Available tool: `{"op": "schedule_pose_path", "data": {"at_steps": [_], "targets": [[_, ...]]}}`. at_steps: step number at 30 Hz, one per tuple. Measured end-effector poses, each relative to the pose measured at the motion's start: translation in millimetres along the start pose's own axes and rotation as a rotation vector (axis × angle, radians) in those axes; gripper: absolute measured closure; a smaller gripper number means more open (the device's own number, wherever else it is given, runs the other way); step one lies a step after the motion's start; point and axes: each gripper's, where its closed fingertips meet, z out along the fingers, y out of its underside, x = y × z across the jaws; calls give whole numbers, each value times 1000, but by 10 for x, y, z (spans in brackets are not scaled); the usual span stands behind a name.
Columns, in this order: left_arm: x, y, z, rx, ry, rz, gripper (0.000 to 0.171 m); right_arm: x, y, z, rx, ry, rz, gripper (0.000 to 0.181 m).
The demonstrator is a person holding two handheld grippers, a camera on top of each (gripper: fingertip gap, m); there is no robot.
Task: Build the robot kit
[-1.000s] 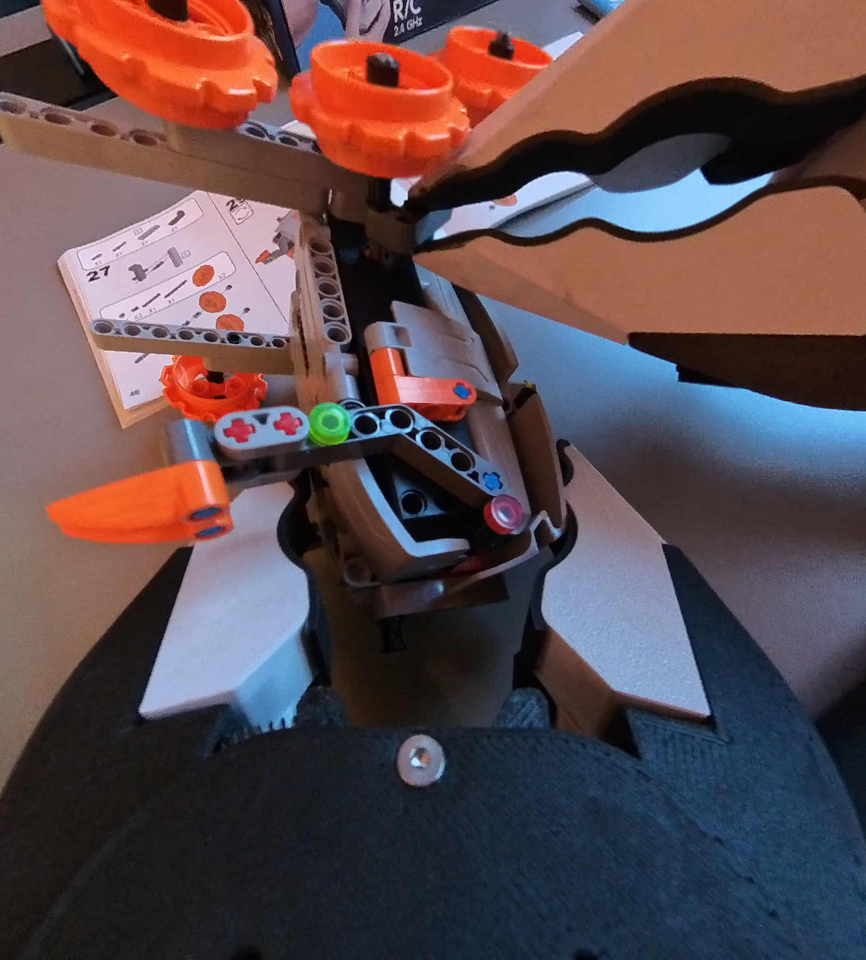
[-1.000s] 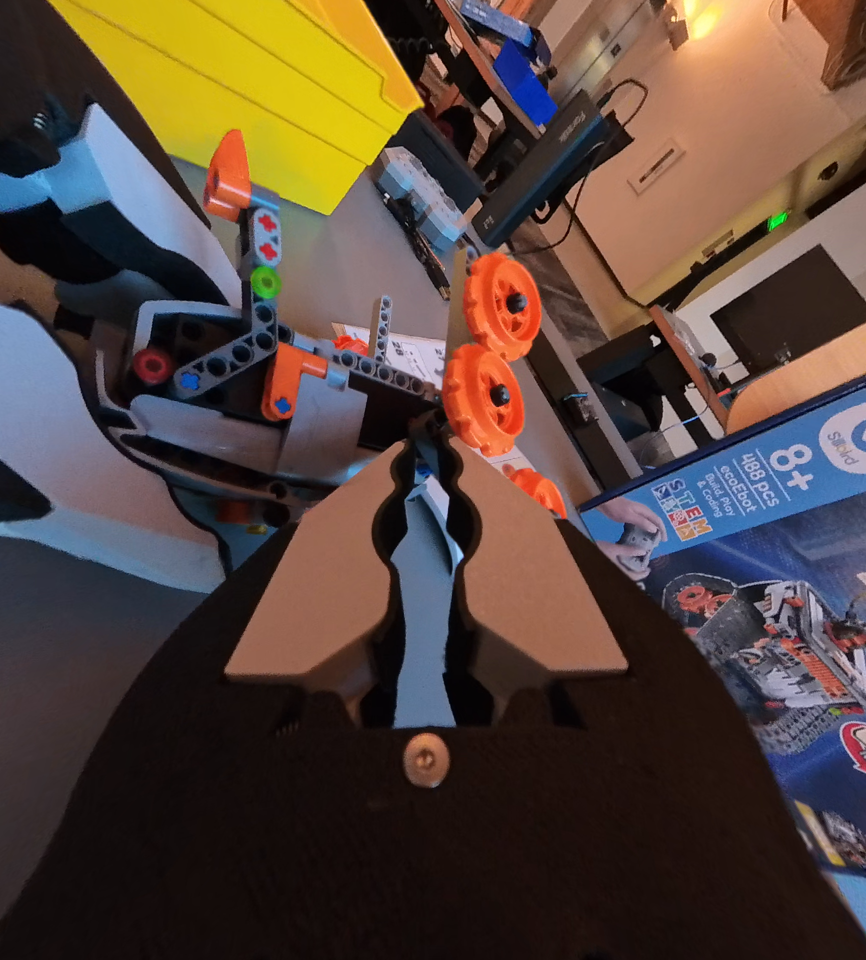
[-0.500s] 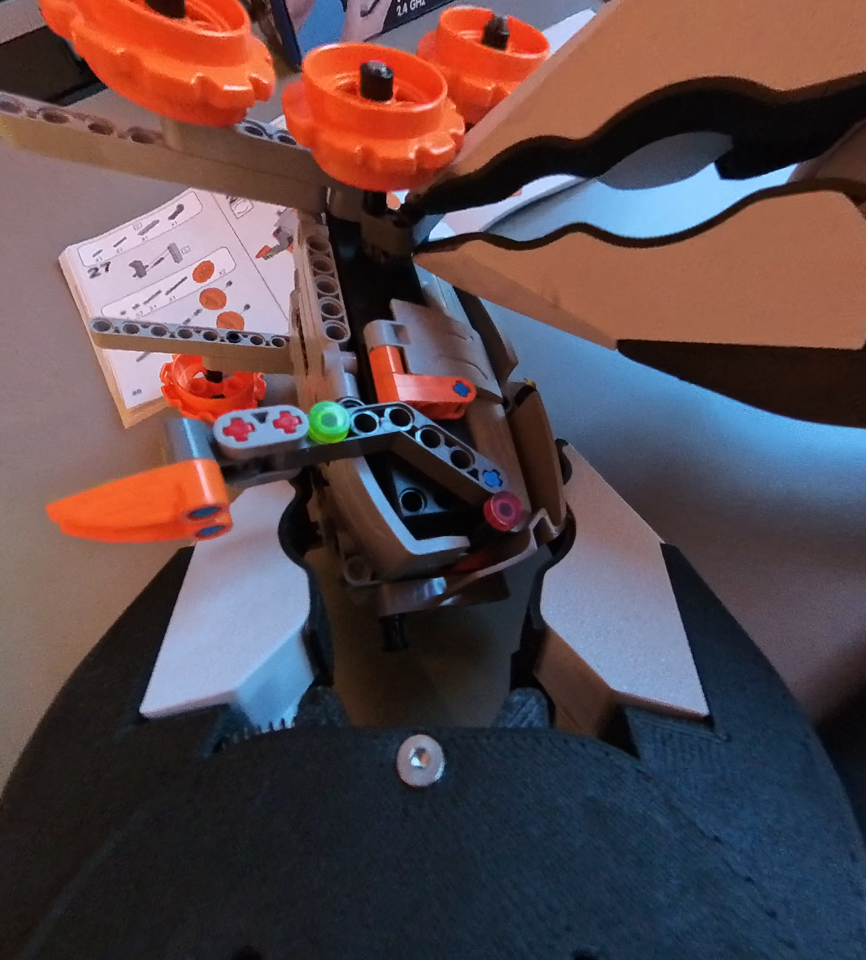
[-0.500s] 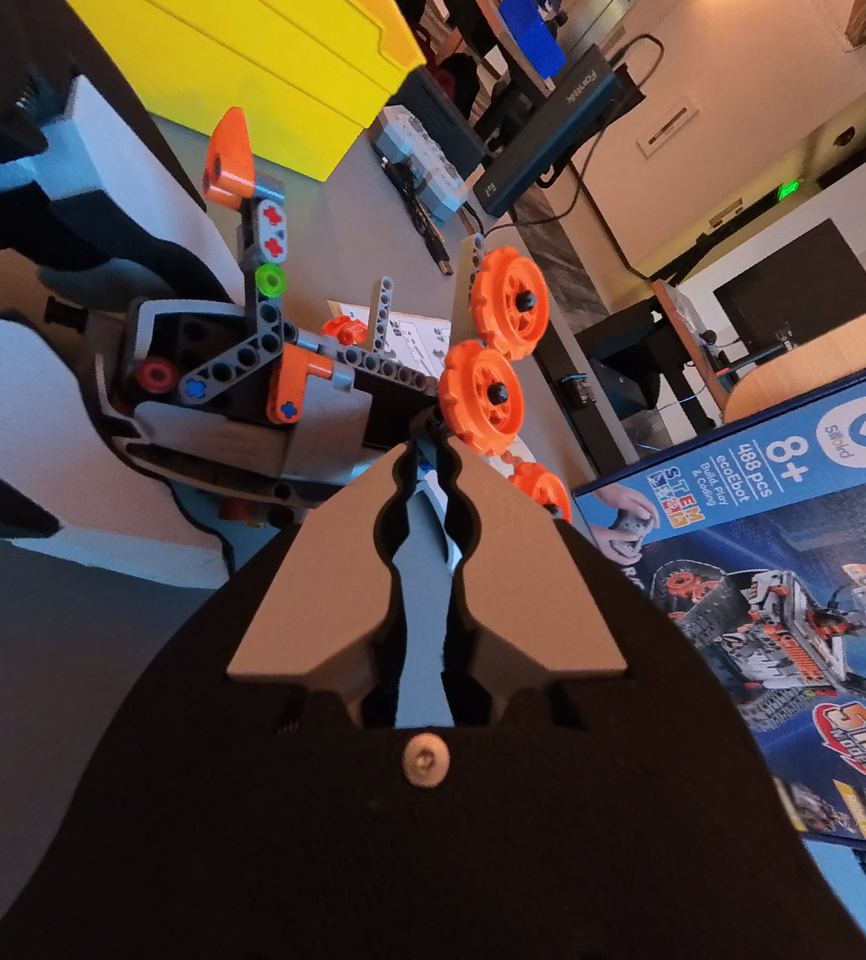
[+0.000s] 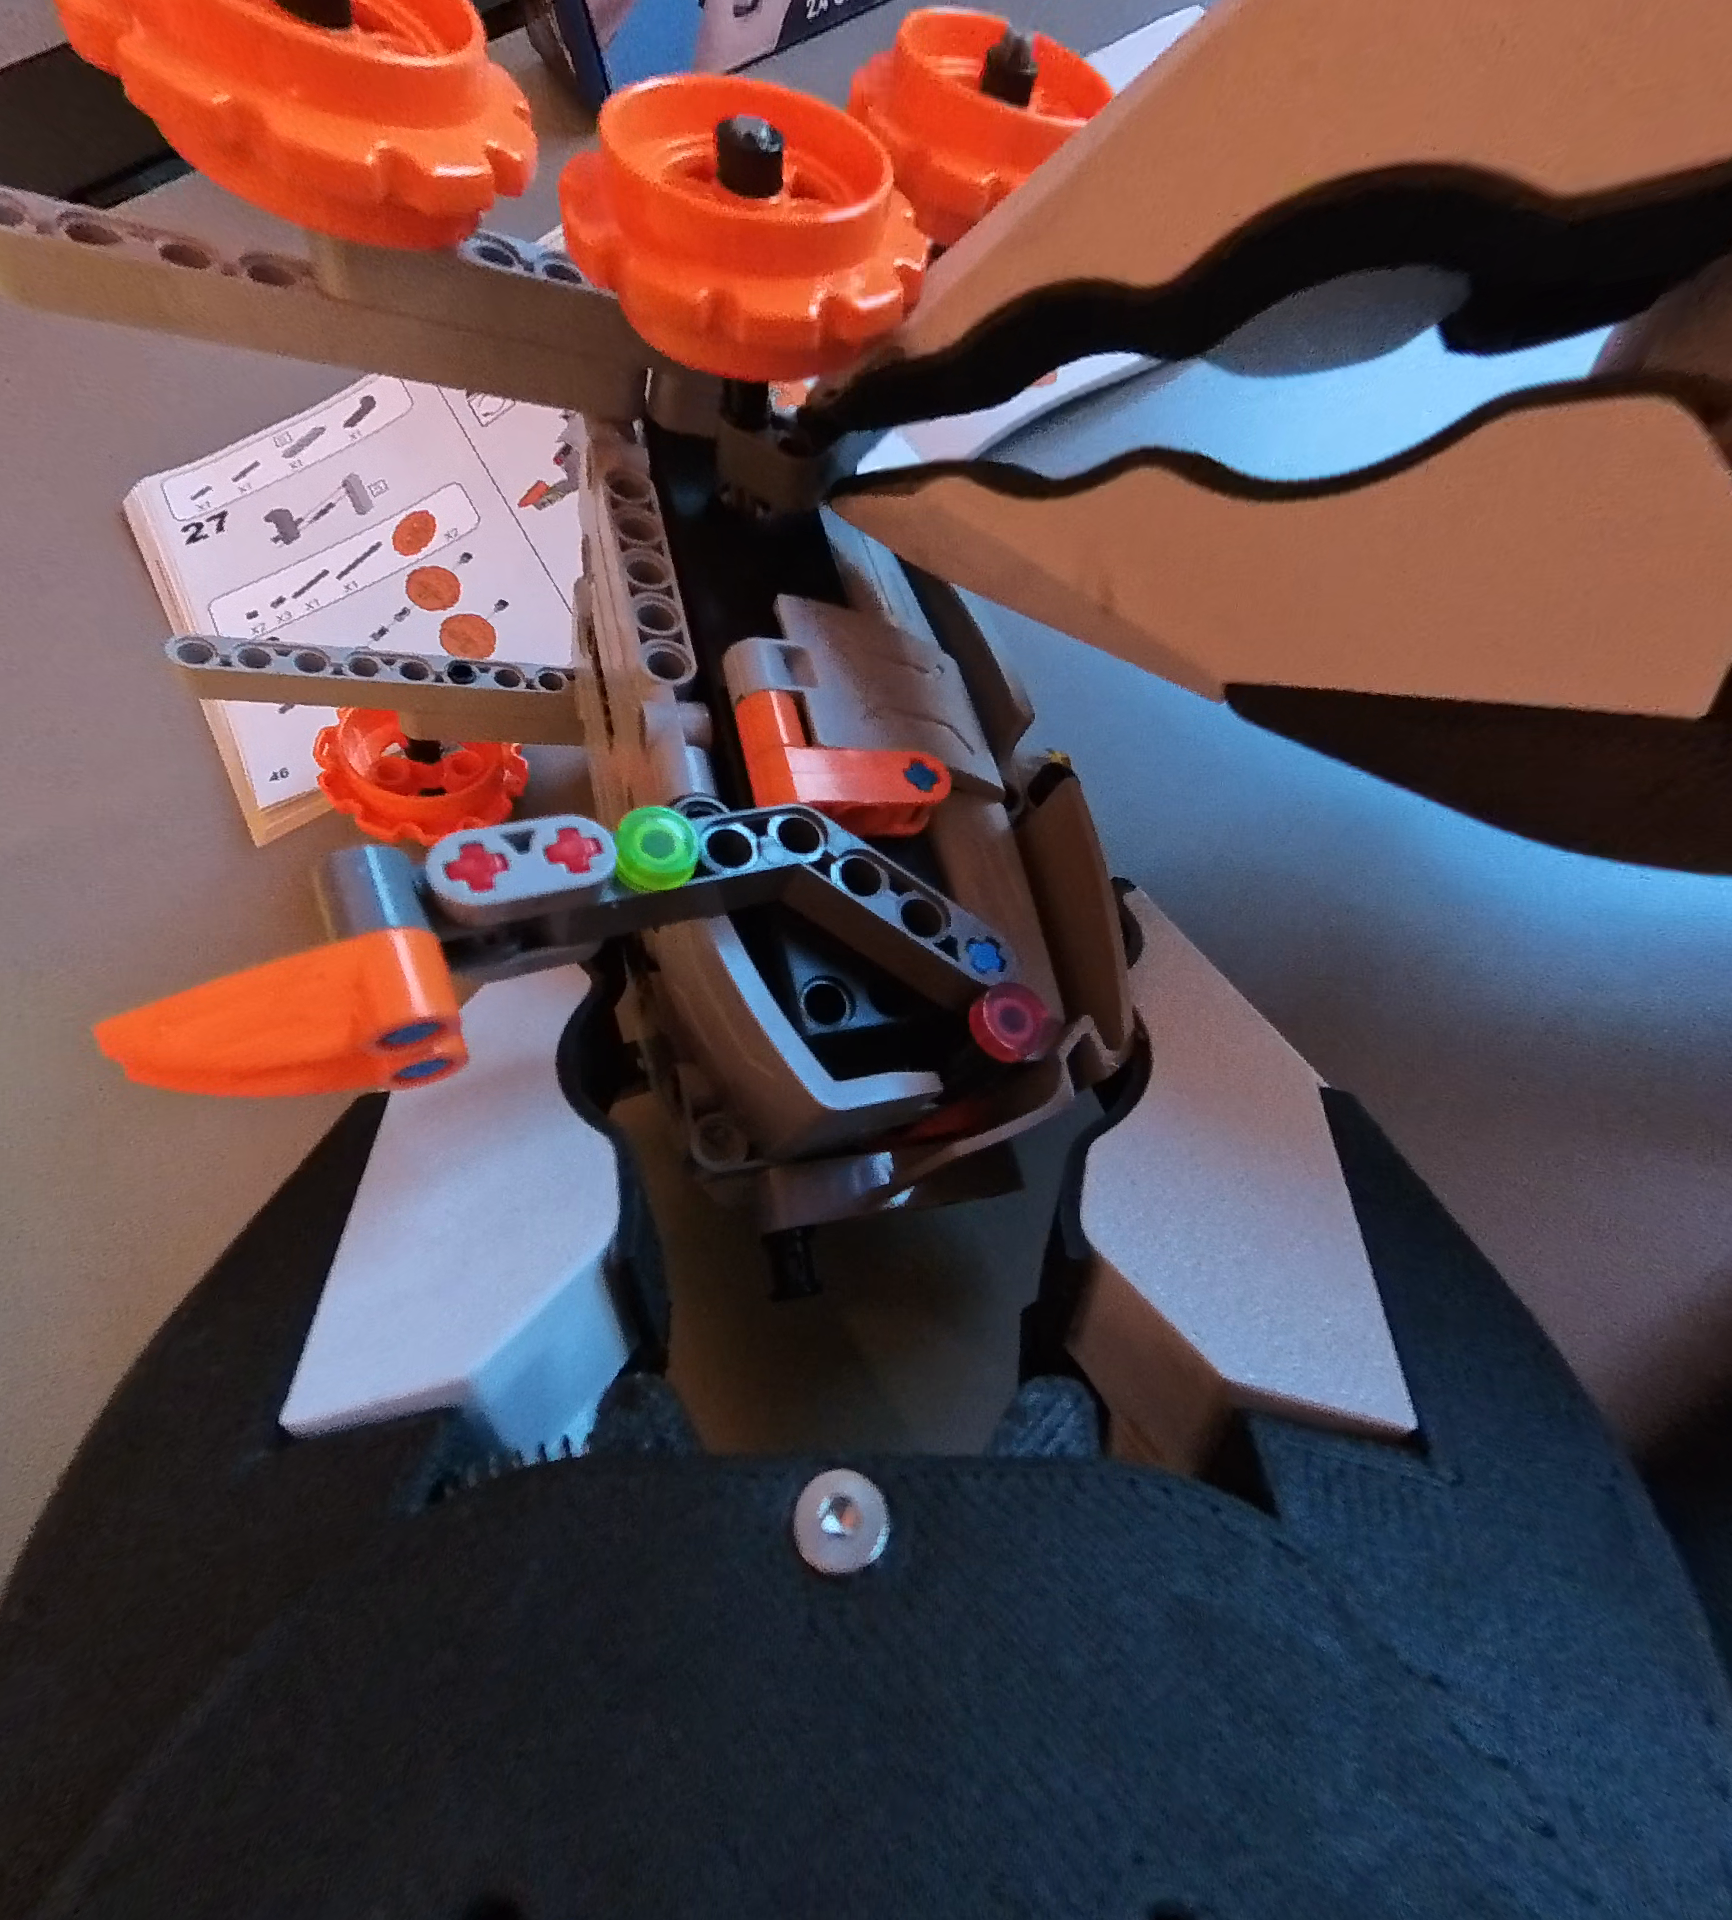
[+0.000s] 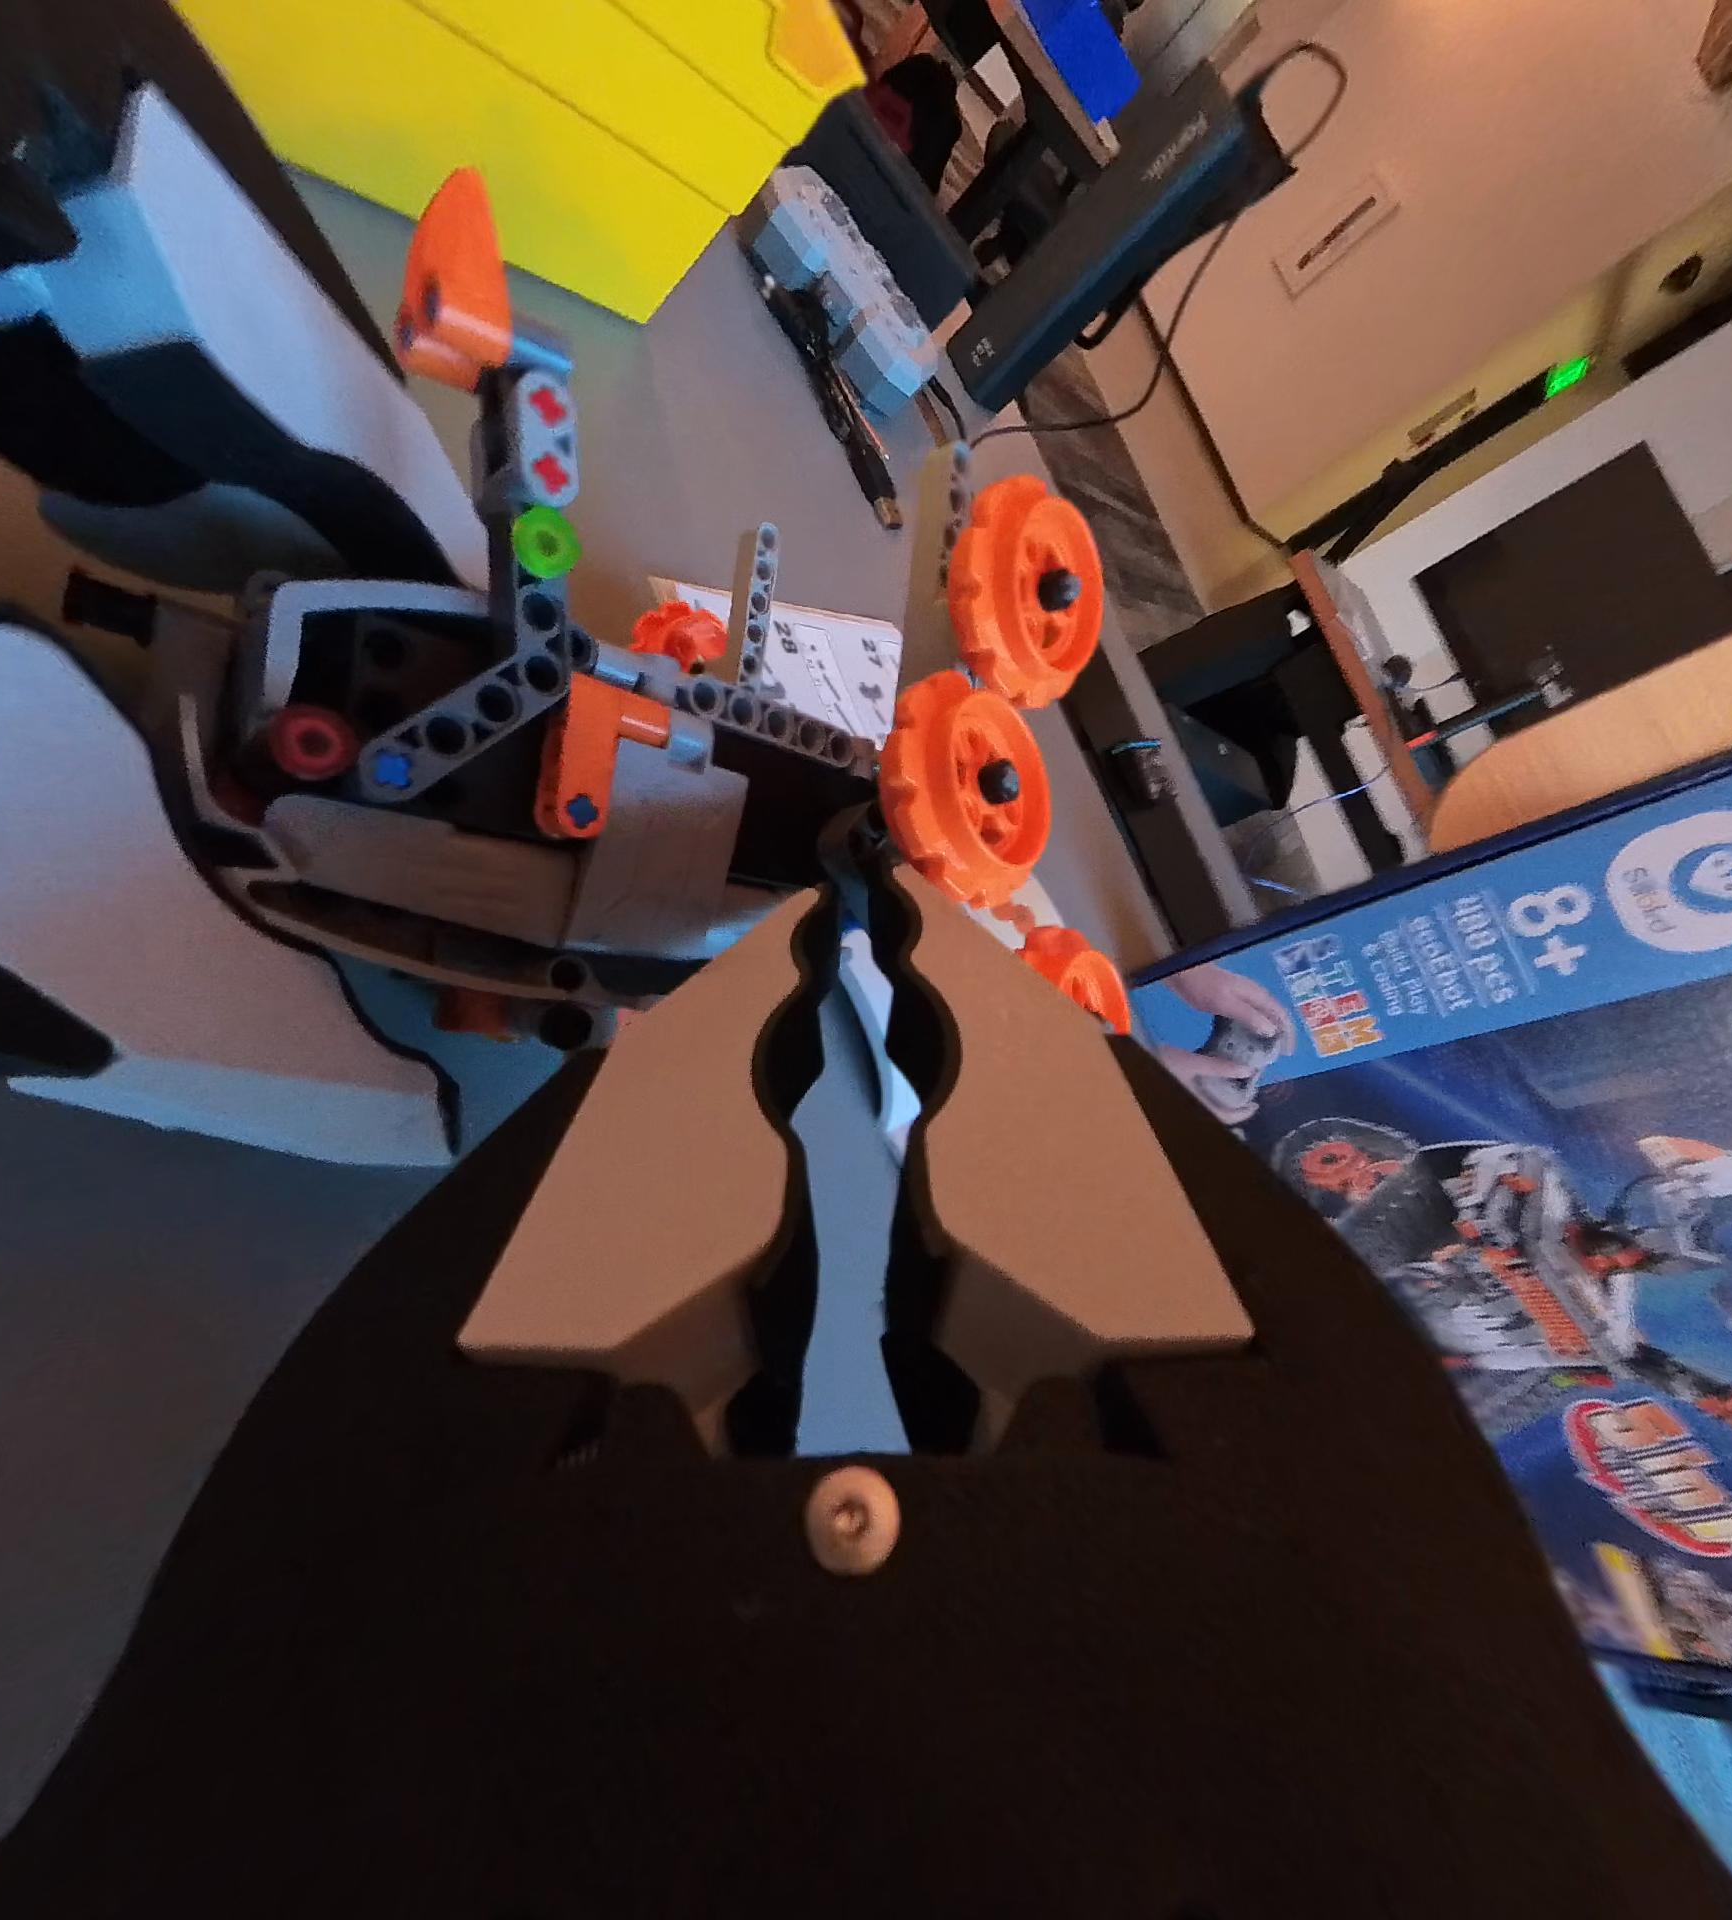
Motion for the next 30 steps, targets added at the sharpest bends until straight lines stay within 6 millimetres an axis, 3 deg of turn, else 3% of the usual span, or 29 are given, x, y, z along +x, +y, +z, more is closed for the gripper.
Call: {"op": "schedule_pose_path", "data": {"at_steps": [9, 30], "targets": [[-1, 10, -4, 10, 5, 14, 81, 23, 11, 12, 11, 16, -384, 174], [-26, 46, 4, -4, -30, 52, 84, 2, -10, 21, -67, 118, -460, 174]]}}
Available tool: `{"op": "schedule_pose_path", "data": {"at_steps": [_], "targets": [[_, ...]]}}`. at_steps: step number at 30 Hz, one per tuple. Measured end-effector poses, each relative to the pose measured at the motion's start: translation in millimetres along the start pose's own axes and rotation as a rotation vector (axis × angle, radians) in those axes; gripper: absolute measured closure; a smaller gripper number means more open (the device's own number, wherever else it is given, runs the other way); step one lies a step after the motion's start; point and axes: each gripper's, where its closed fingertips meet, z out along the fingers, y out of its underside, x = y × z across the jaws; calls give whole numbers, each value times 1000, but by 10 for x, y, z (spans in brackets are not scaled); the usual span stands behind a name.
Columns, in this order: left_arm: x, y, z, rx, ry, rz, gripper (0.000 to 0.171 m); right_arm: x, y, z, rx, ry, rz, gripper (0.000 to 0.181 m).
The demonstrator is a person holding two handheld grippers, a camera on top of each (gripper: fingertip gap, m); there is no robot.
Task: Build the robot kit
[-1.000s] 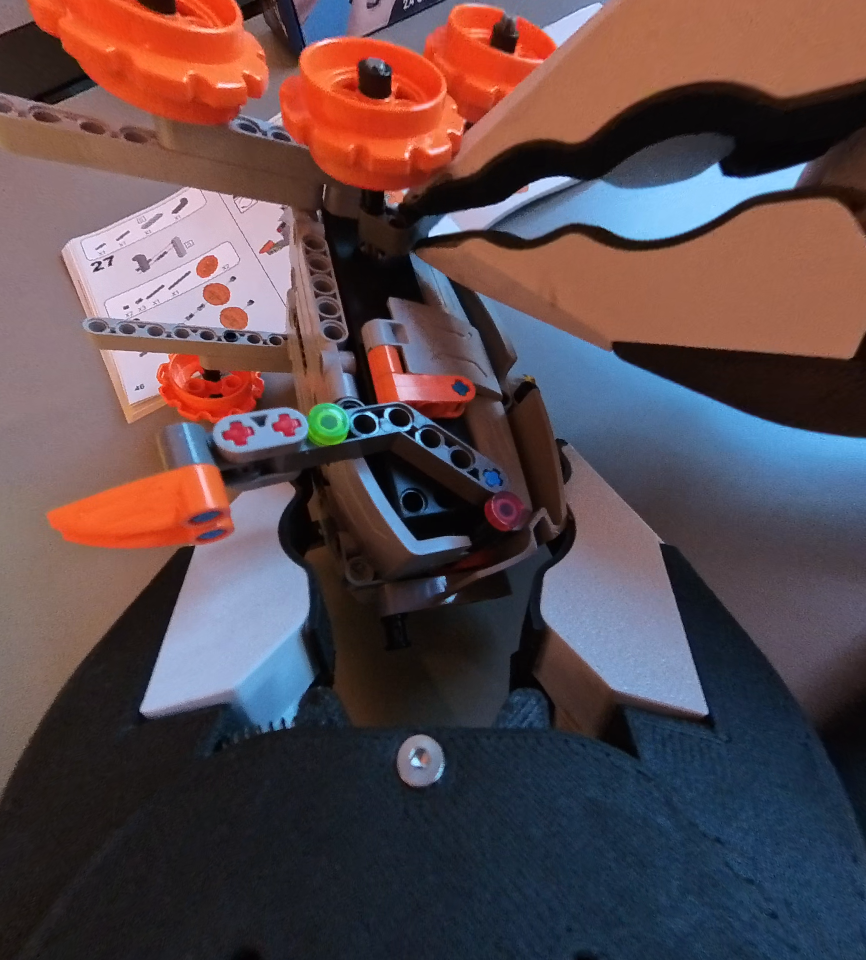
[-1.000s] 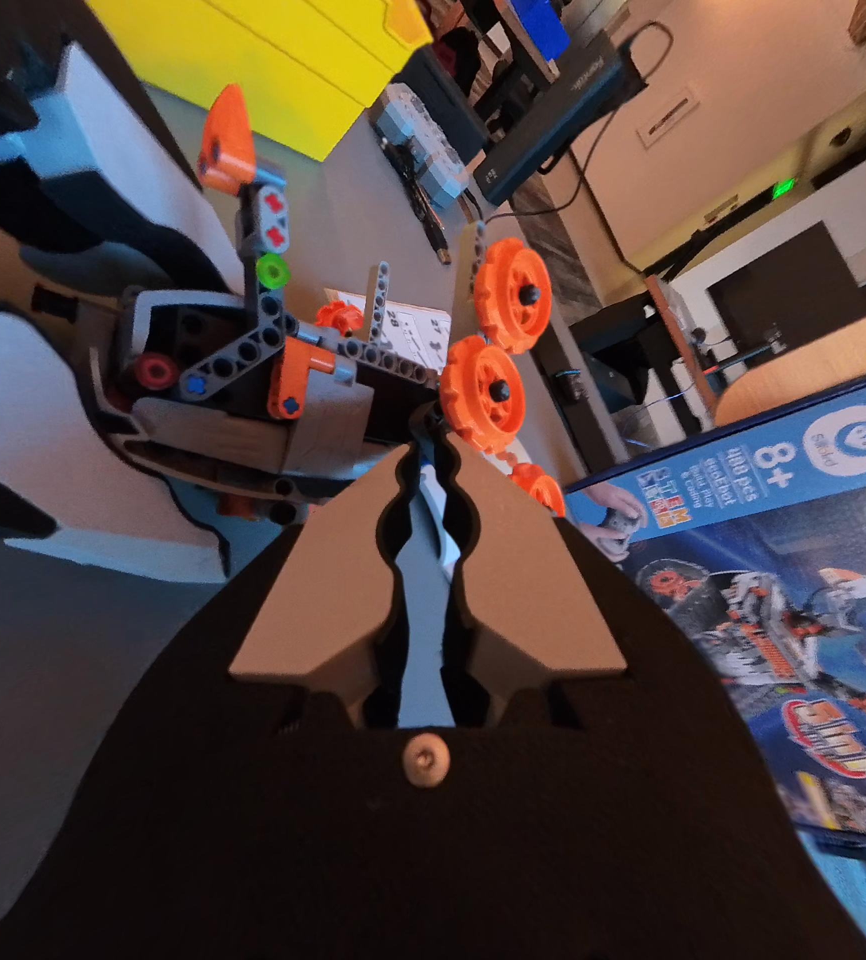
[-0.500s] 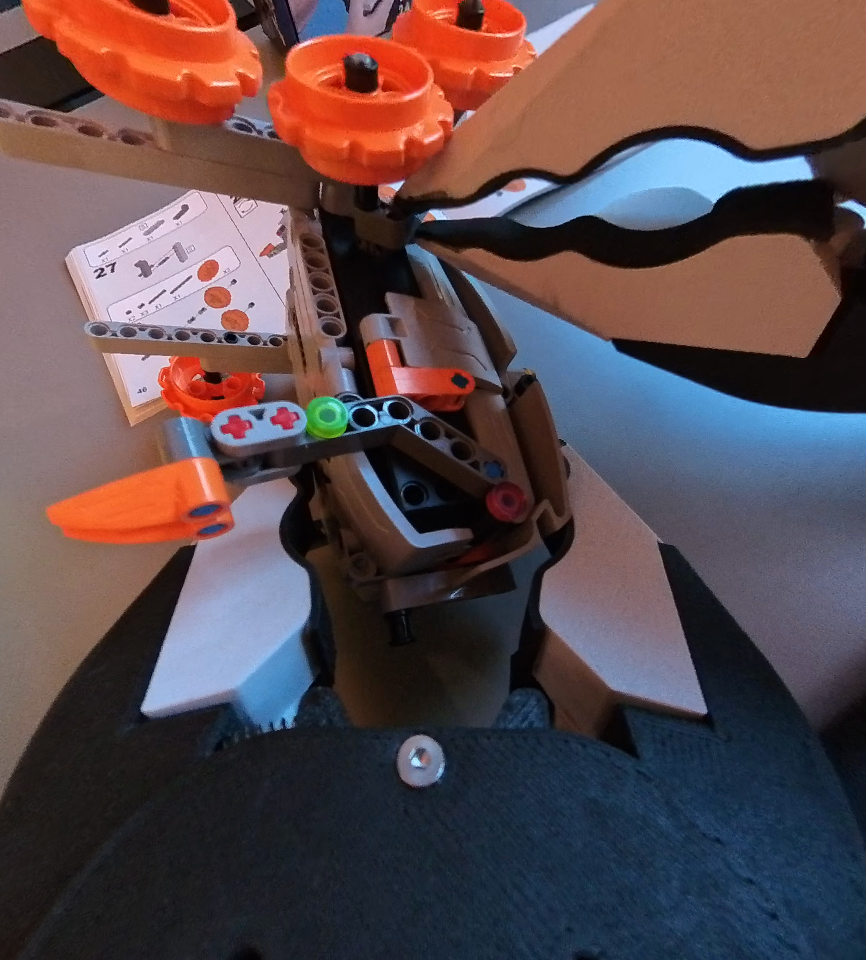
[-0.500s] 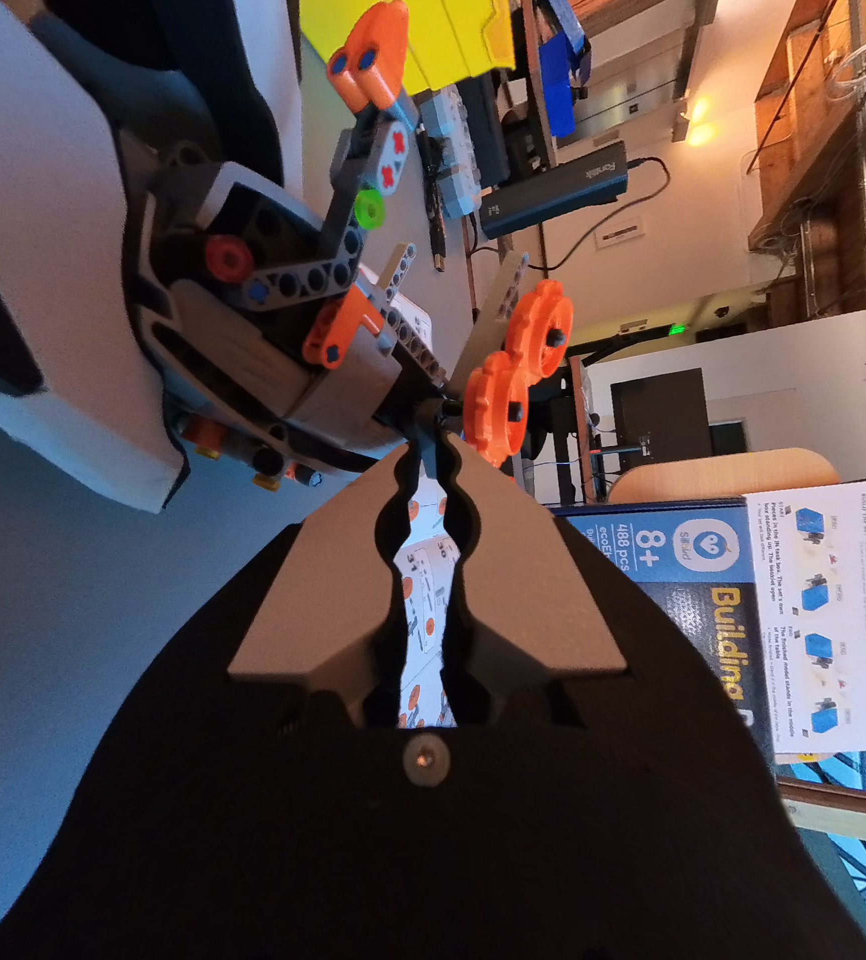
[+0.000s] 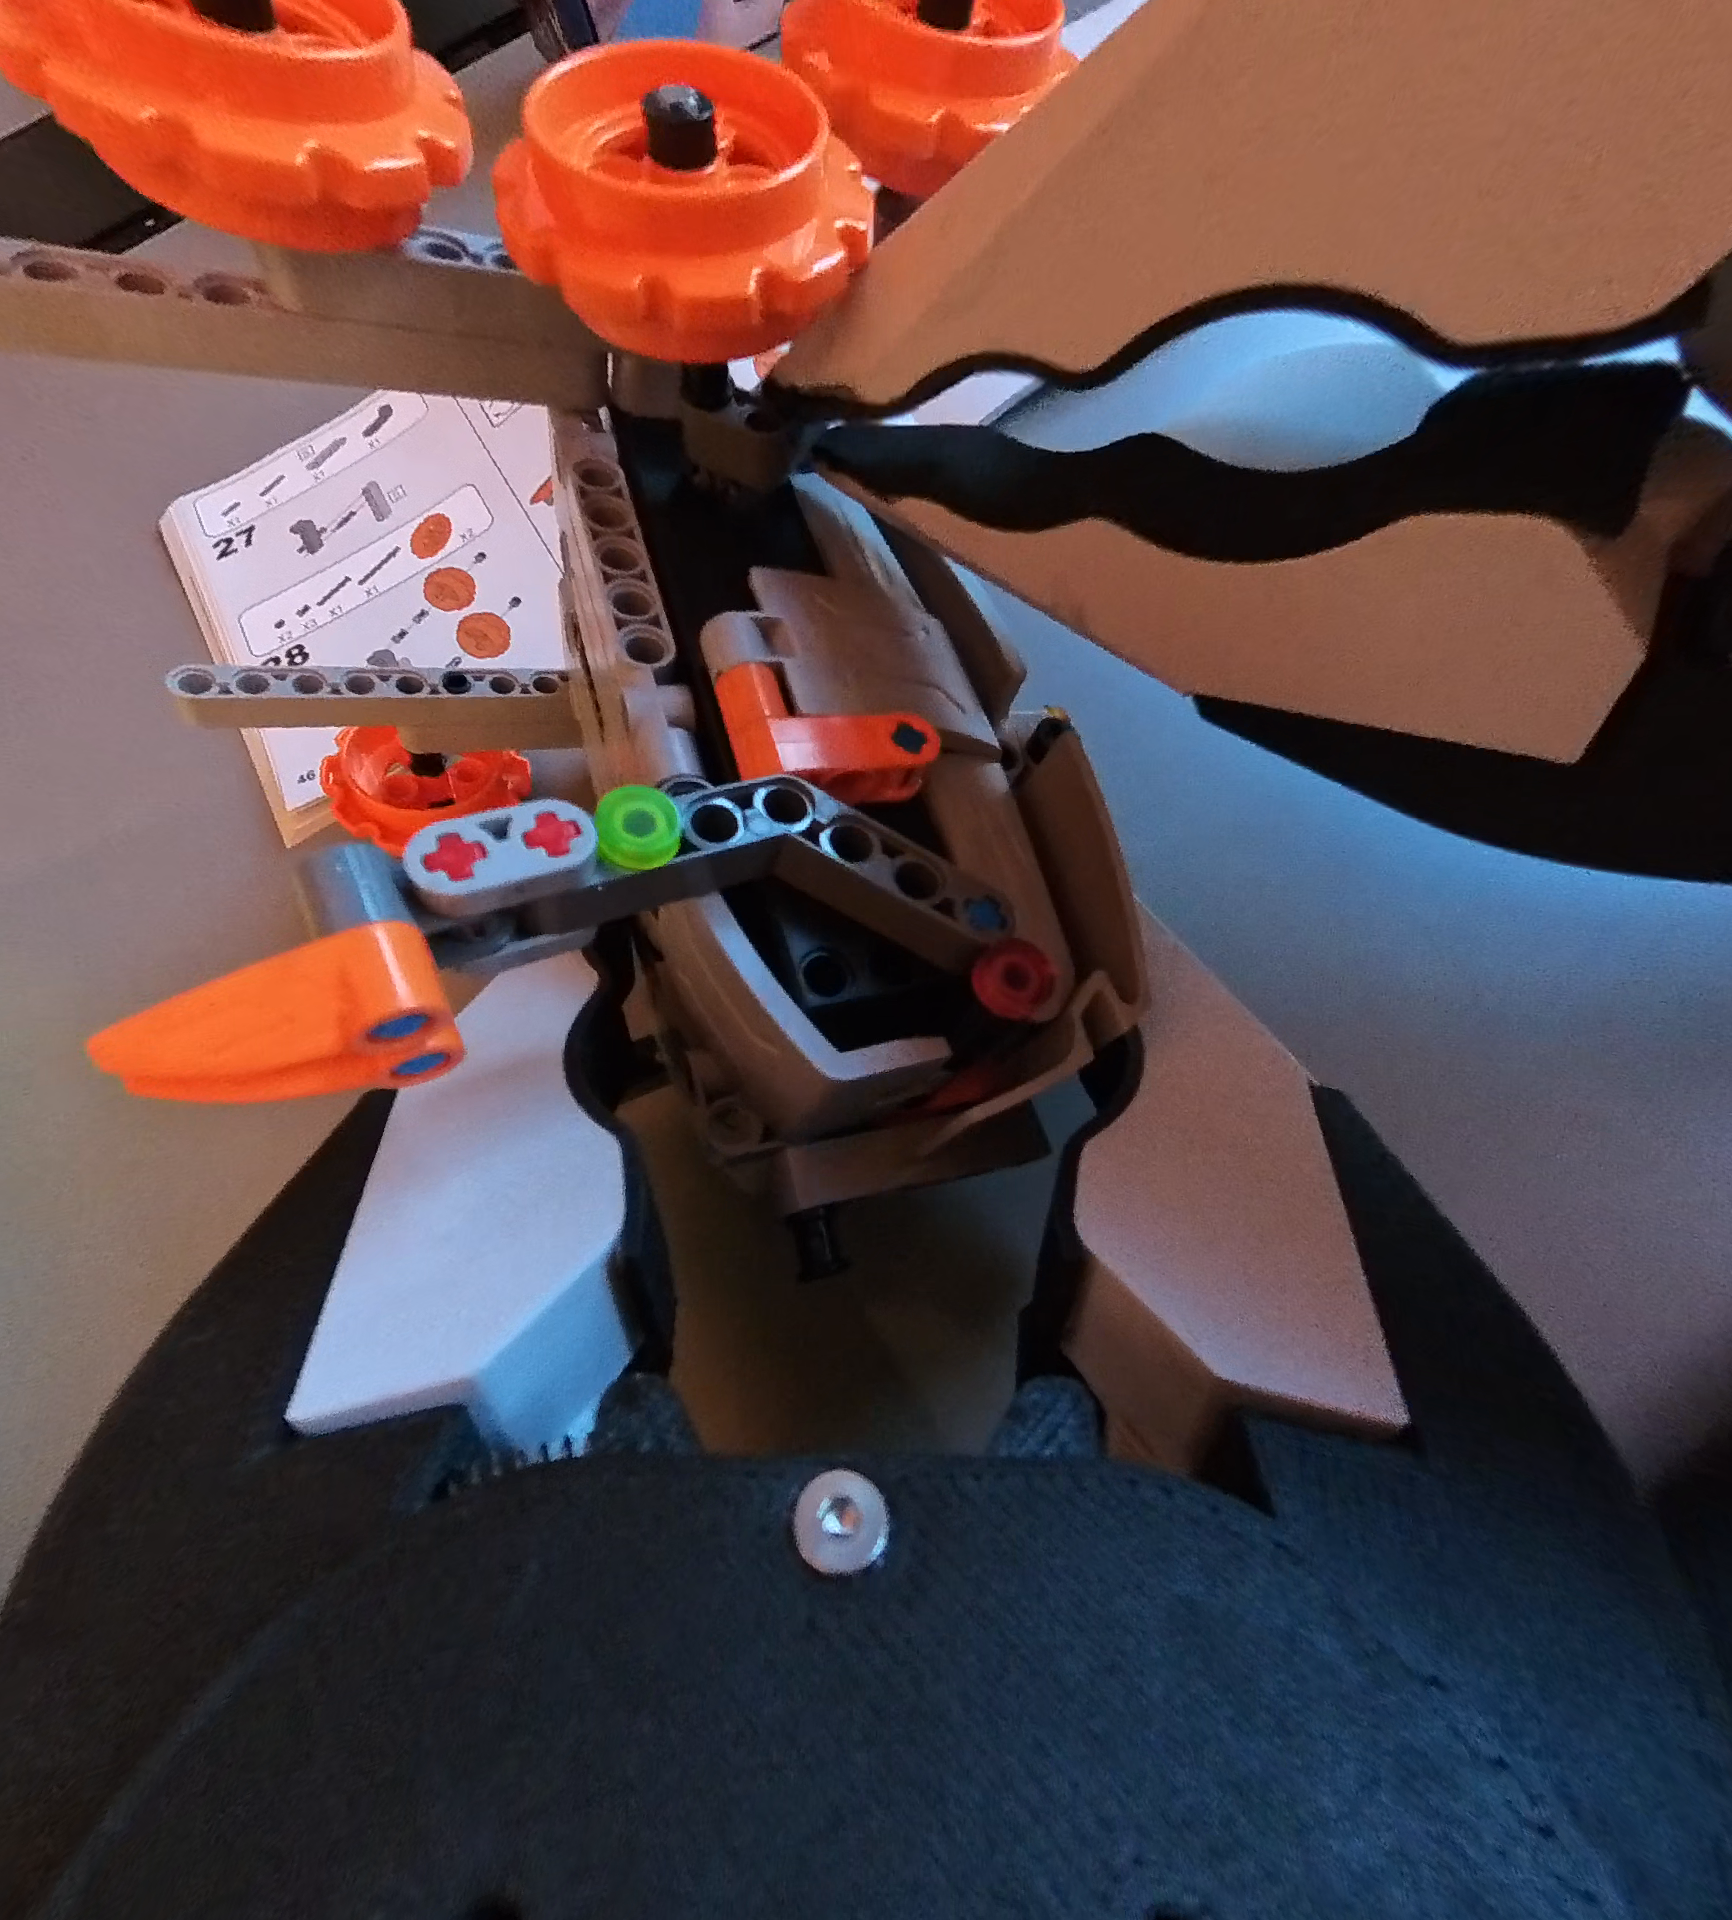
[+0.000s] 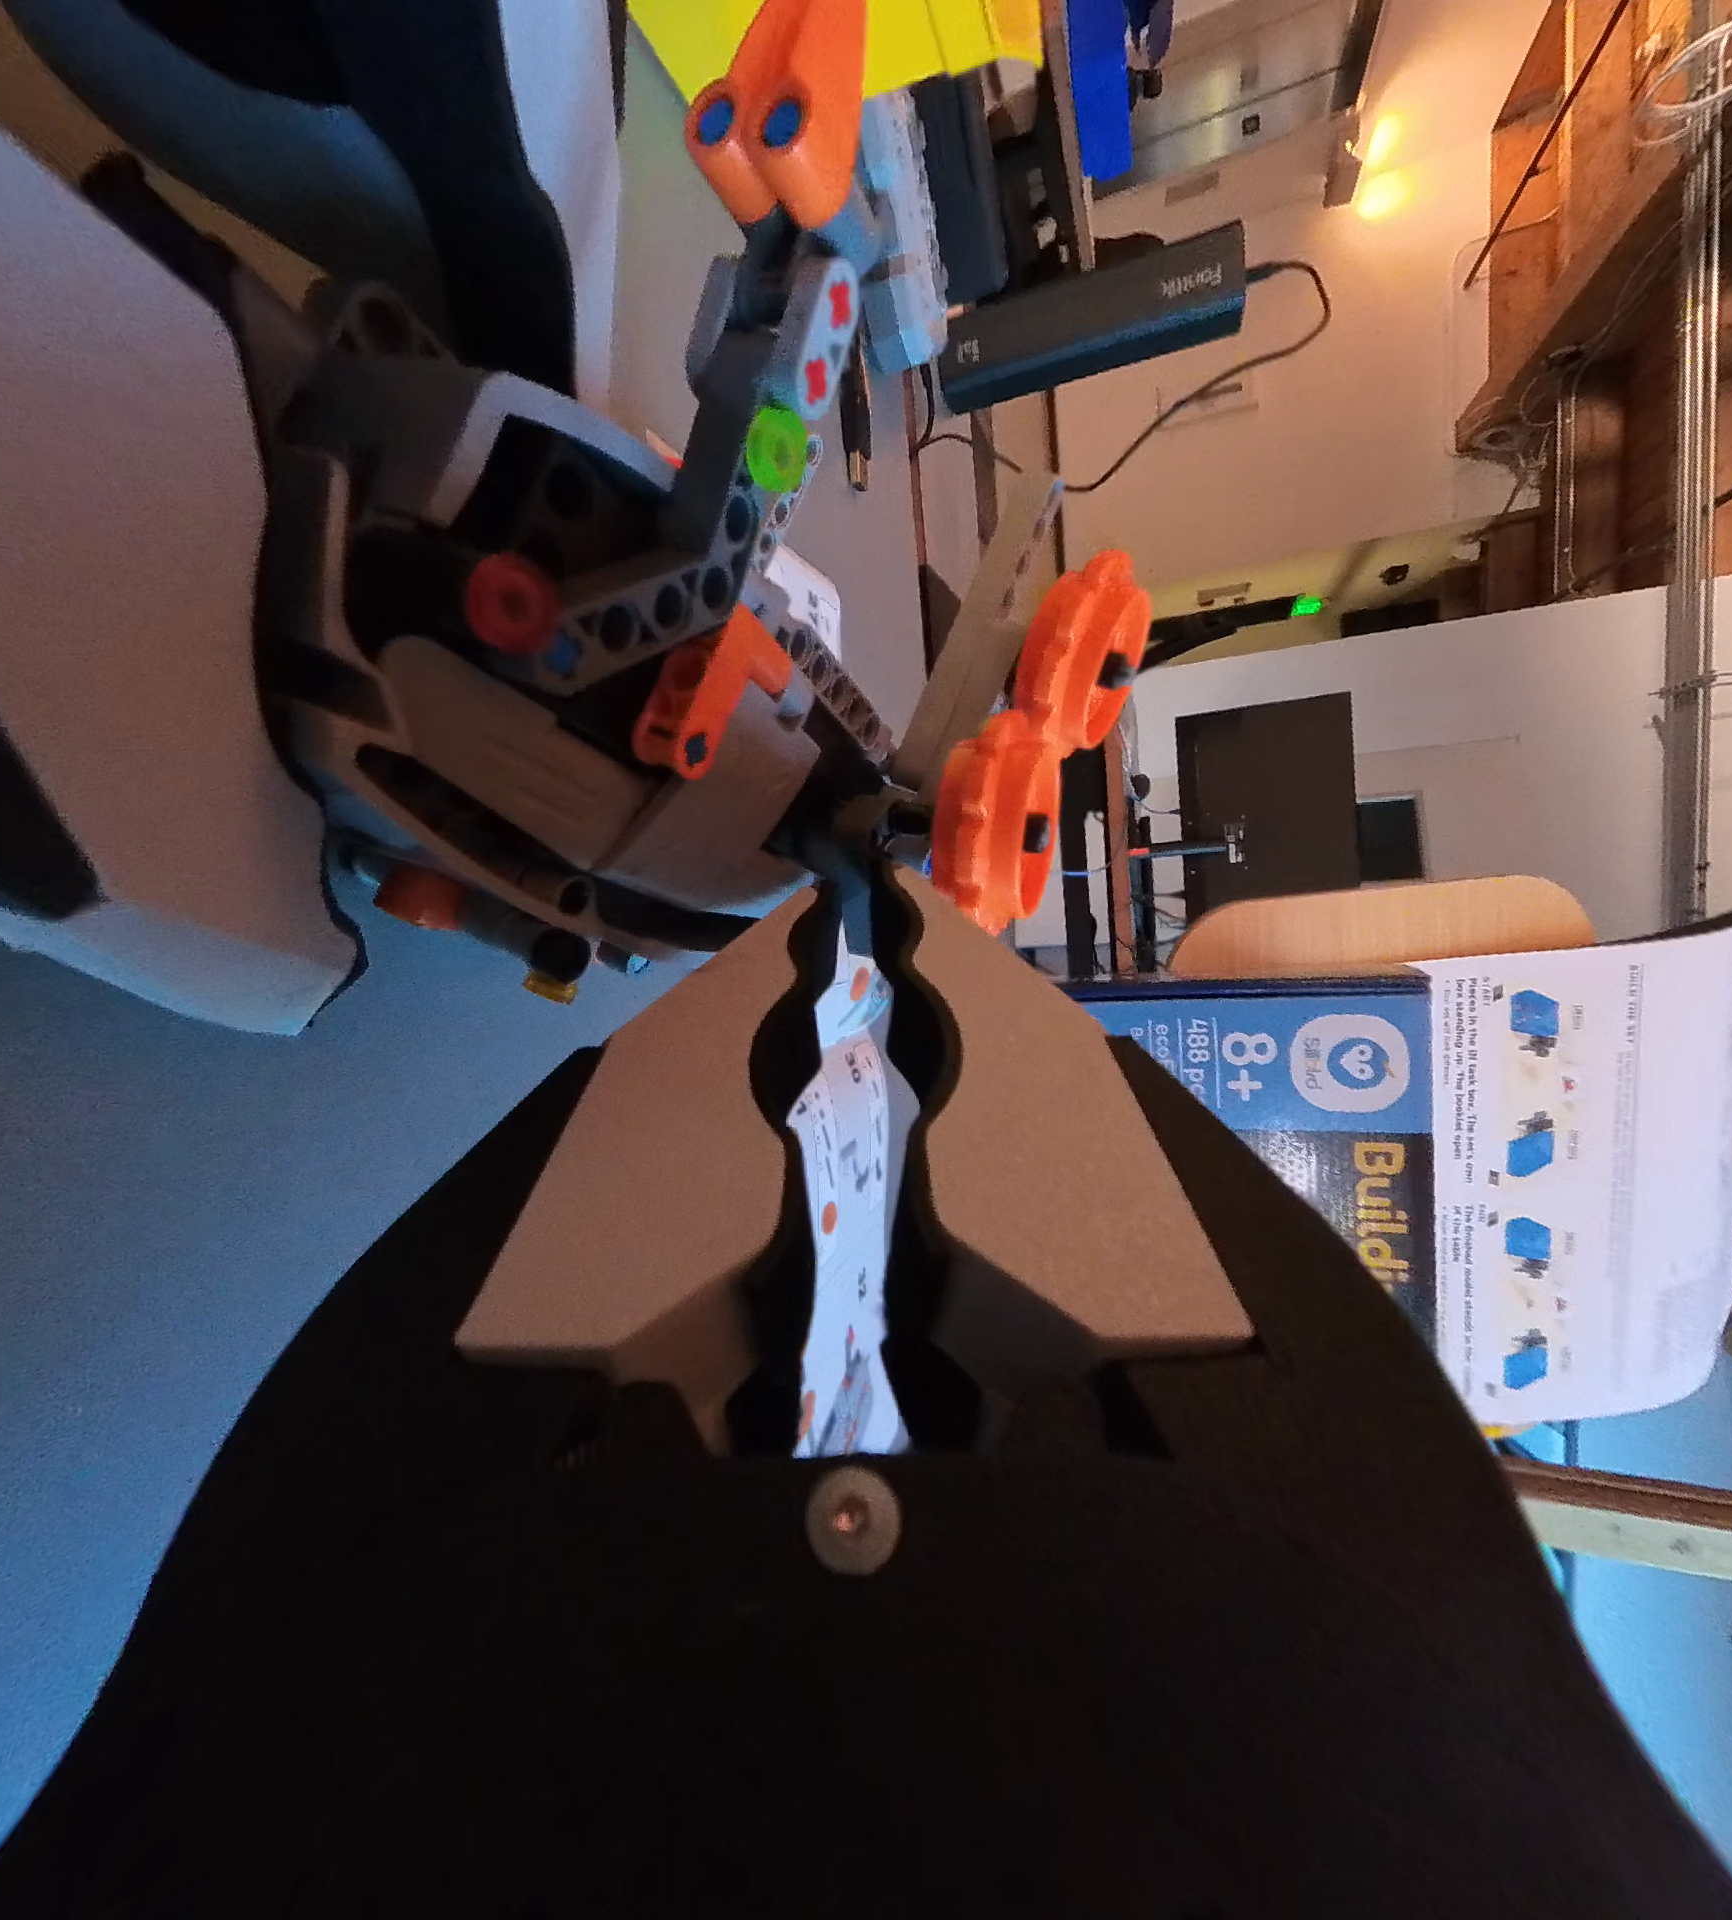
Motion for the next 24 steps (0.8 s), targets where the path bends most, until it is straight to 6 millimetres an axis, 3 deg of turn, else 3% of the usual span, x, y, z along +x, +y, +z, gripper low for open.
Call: {"op": "schedule_pose_path", "data": {"at_steps": [9, 15, 19, 24], "targets": [[-1, -23, -25, 30, 14, 11, 82, -2, 18, -6, 0, 2, -12, 173], [-52, -79, -212, 91, 20, -30, 80, -10, 59, 4, -7, -12, 0, 173], [-135, -64, -502, 131, 0, -22, 83, -7, 32, 3, 4, -5, -7, 173], [-286, -584, -1041, 342, 62, -53, 98, -8, 39, 8, 2, -1, -11, 172]]}}
